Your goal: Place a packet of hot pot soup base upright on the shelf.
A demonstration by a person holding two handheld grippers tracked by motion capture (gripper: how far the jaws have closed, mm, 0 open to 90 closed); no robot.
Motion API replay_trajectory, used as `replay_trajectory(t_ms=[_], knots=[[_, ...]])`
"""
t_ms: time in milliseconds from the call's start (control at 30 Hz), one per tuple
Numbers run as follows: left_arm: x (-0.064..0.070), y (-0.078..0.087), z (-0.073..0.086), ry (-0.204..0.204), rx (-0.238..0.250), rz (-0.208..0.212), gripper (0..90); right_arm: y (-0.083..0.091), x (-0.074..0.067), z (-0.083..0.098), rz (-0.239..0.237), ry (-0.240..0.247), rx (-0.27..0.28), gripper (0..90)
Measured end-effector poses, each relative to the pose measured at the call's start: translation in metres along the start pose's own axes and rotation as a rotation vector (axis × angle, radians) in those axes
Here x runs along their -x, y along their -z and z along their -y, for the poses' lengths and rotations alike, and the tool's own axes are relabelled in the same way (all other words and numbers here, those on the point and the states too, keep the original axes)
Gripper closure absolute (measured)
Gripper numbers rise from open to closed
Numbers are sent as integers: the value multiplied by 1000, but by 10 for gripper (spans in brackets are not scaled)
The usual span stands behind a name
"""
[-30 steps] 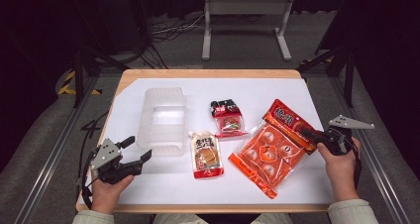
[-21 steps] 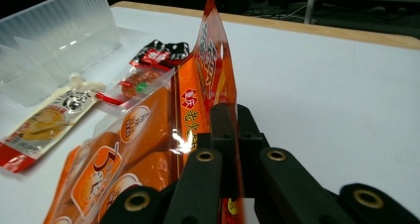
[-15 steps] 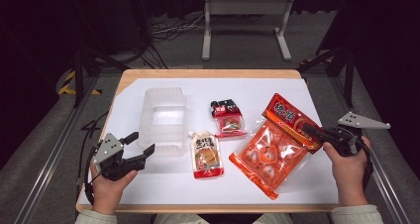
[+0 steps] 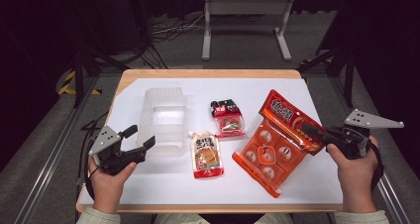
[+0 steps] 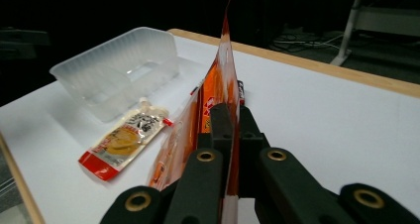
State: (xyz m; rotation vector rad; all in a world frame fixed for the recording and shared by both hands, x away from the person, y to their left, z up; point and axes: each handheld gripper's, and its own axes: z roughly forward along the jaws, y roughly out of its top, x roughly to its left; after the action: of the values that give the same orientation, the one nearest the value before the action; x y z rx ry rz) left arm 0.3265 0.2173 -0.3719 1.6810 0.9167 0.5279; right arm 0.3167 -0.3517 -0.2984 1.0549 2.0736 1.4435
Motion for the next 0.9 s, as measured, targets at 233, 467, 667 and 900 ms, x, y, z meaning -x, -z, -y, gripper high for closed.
replay_trajectory(t_ms=[233, 467, 667, 900], knots=[[-1, 0, -1, -23, 54, 38, 318, 9, -16, -16, -11, 59, 16, 900], [3, -6, -4, 11, 16, -6, 143, 11, -22, -24, -51, 84, 21, 900], [6, -14, -2, 10, 13, 24, 112, 12, -32, -34, -64, 133, 15, 900], [12, -20, -4, -26, 21, 138, 28, 10, -31, -45, -56, 151, 11, 900]])
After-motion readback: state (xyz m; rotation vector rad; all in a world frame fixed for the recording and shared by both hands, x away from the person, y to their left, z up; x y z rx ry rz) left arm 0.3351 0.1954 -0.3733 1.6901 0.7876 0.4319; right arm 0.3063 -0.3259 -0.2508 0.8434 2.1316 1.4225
